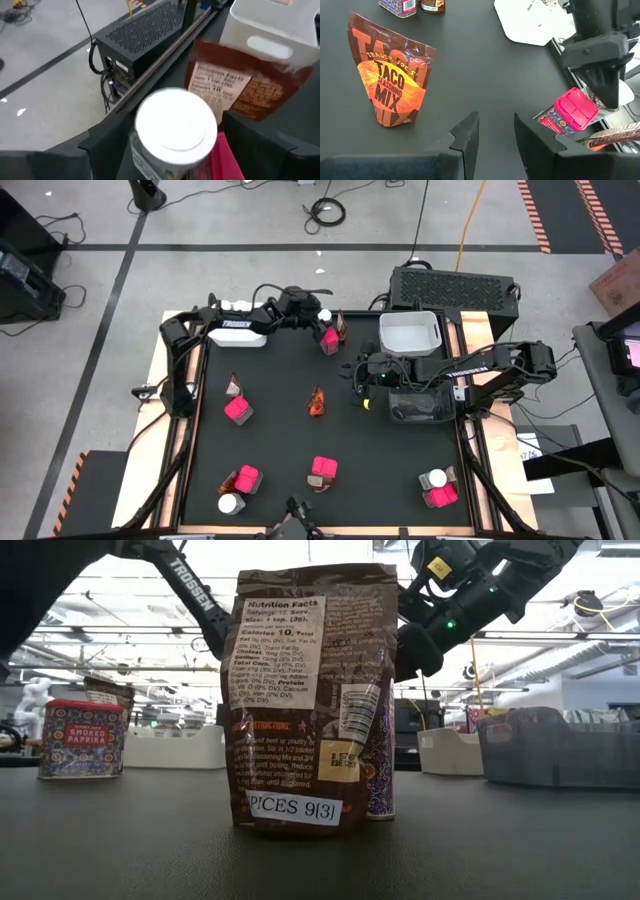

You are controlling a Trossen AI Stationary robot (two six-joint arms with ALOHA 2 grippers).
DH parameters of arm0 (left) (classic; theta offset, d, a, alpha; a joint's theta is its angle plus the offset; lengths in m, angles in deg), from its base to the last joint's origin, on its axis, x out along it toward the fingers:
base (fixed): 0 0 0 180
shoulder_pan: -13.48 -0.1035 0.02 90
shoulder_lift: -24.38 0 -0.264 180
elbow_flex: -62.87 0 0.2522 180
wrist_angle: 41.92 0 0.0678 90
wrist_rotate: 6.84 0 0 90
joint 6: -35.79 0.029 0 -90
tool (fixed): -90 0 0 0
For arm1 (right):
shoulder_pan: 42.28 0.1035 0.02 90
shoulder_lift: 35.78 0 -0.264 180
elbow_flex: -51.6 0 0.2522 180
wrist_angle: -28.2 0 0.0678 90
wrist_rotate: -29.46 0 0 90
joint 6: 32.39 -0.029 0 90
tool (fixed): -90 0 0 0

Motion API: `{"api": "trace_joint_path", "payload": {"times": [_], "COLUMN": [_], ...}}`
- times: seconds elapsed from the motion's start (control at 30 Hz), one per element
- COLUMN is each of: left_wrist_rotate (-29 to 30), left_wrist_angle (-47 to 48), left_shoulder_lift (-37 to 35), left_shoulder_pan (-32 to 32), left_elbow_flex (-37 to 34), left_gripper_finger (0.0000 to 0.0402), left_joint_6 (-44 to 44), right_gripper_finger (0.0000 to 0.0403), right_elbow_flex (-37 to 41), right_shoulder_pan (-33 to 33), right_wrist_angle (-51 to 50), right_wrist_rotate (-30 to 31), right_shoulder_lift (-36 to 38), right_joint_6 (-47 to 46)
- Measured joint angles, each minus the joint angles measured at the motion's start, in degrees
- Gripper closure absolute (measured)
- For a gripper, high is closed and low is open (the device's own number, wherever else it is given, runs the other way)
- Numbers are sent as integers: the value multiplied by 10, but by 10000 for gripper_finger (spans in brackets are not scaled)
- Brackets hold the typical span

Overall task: Sort spices by type
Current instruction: Put the white seasoning bottle into the left white bin

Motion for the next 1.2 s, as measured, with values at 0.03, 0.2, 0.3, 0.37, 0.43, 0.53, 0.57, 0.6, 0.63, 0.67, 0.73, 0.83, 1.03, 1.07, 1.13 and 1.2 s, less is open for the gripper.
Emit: {"api": "trace_joint_path", "payload": {"times": [0.03, 0.2, 0.3, 0.37, 0.43, 0.53, 0.57, 0.6, 0.63, 0.67, 0.73, 0.83, 1.03, 1.07, 1.13, 1.2], "left_wrist_rotate": [2, 14, 17, 21, 31, 42, 43, 43, 43, 43, 43, 43, 43, 43, 43, 43], "left_wrist_angle": [4, -7, -11, -14, -13, -13, -13, -13, -12, -12, -12, -12, -12, -12, -12, -12], "left_shoulder_lift": [2, 0, 1, 0, 1, 0, 0, 0, 0, 0, 0, 0, 0, 0, 0, 0], "left_shoulder_pan": [0, 2, 3, 3, 3, 3, 3, 3, 3, 3, 4, 5, 4, 4, 4, 4], "left_elbow_flex": [0, -1, -1, -1, -1, -1, -1, -1, -1, -1, -1, -1, -1, -1, -1, -1], "left_gripper_finger": [84, 84, 84, 84, 84, 90, 95, 101, 108, 115, 129, 152, 191, 191, 191, 191], "left_joint_6": [0, 0, 0, 0, 0, 0, 0, 0, 0, 0, 0, 0, -1, -1, -1, -1], "right_gripper_finger": [283, 283, 283, 283, 283, 283, 283, 283, 283, 283, 283, 283, 283, 283, 283, 283], "right_elbow_flex": [0, 0, 0, 0, 0, 0, 0, 0, 0, 0, 0, 0, 0, 0, 0, 0], "right_shoulder_pan": [0, 0, 0, 0, 0, 0, 0, 0, 0, 0, 0, 0, 0, 0, 0, 0], "right_wrist_angle": [0, 0, 0, 0, 0, 0, 0, 0, 0, 0, 0, 0, 0, 0, 0, 0], "right_wrist_rotate": [0, 0, 0, 0, 0, 0, 0, 0, 0, 0, 0, 0, 0, 0, 0, 0], "right_shoulder_lift": [0, 0, 0, 0, 0, 0, 0, 0, 0, 0, 0, 0, 0, 0, 0, 0], "right_joint_6": [-2, -7, -12, -13, -15, -15, -15, -15, -15, -15, -15, -15, -15, -15, -15, -15]}}
